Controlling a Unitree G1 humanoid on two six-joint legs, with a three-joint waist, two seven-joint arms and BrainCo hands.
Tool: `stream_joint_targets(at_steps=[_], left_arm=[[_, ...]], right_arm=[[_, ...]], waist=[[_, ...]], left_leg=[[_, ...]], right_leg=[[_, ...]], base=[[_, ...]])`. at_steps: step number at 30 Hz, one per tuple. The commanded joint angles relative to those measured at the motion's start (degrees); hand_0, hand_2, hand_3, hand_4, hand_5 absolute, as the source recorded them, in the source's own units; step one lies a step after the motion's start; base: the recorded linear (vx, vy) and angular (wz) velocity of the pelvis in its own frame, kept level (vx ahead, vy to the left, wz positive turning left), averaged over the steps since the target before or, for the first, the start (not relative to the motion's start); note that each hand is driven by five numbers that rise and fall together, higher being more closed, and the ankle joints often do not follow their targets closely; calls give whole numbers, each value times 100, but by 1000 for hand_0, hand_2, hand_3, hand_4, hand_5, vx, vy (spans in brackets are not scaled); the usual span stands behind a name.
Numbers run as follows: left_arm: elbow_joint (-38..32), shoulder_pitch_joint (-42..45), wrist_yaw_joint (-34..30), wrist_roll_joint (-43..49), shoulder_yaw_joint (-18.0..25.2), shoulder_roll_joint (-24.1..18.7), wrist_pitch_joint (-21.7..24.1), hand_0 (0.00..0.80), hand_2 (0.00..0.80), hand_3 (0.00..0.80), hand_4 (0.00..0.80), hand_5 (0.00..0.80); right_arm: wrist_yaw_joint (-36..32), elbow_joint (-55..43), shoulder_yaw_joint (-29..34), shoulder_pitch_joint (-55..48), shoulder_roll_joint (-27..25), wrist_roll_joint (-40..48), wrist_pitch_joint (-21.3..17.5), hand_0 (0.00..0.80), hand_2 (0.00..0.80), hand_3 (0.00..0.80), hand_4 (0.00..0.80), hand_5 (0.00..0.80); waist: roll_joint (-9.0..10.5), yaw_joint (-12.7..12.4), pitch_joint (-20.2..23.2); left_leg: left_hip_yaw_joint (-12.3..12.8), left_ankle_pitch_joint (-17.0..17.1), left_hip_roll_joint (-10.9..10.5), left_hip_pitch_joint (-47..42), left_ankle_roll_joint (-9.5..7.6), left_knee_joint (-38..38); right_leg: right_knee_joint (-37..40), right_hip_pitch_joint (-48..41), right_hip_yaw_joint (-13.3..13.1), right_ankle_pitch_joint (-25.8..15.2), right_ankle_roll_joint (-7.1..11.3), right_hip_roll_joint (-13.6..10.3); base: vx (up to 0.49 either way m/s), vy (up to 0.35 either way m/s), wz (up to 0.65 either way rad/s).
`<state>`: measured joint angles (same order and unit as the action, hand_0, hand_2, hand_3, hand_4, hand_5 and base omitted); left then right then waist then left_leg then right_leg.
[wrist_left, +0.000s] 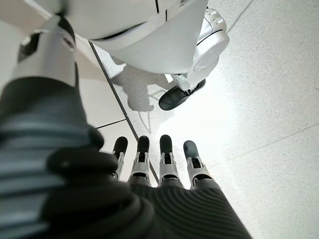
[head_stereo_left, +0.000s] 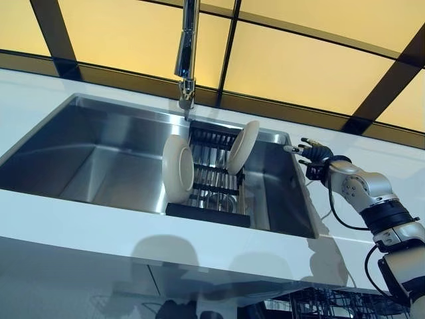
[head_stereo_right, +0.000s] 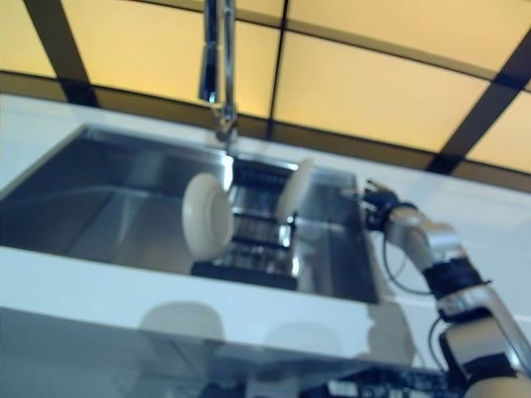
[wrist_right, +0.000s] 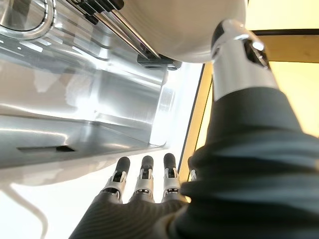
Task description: Take plates into dishwasher
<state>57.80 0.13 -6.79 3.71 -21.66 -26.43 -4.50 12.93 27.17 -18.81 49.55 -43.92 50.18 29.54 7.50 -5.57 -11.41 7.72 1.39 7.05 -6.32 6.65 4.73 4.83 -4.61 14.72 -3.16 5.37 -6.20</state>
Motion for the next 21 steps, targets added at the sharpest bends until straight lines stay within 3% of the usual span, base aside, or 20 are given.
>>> stream_joint_targets(at_steps=[1,21], left_arm=[[193,-45,-47,163,-231,-65,66,0,0,0,0,0],[165,-36,-82,208,-232,-39,15,0,0,0,0,0]], right_arm=[[-24,-84,-315,655,-411,132,-221,0,0,0,0,0],[-23,-304,-438,735,14,611,-460,0,0,0,0,0]], waist=[[220,-120,102],[224,-271,155]], left_leg=[[-25,-265,68,-11,-122,18],[-109,-243,22,16,-105,26]], right_leg=[[-4,122,59,-250,541,-265],[17,42,183,-238,556,-326]], base=[[0,0,0],[0,0,0]])
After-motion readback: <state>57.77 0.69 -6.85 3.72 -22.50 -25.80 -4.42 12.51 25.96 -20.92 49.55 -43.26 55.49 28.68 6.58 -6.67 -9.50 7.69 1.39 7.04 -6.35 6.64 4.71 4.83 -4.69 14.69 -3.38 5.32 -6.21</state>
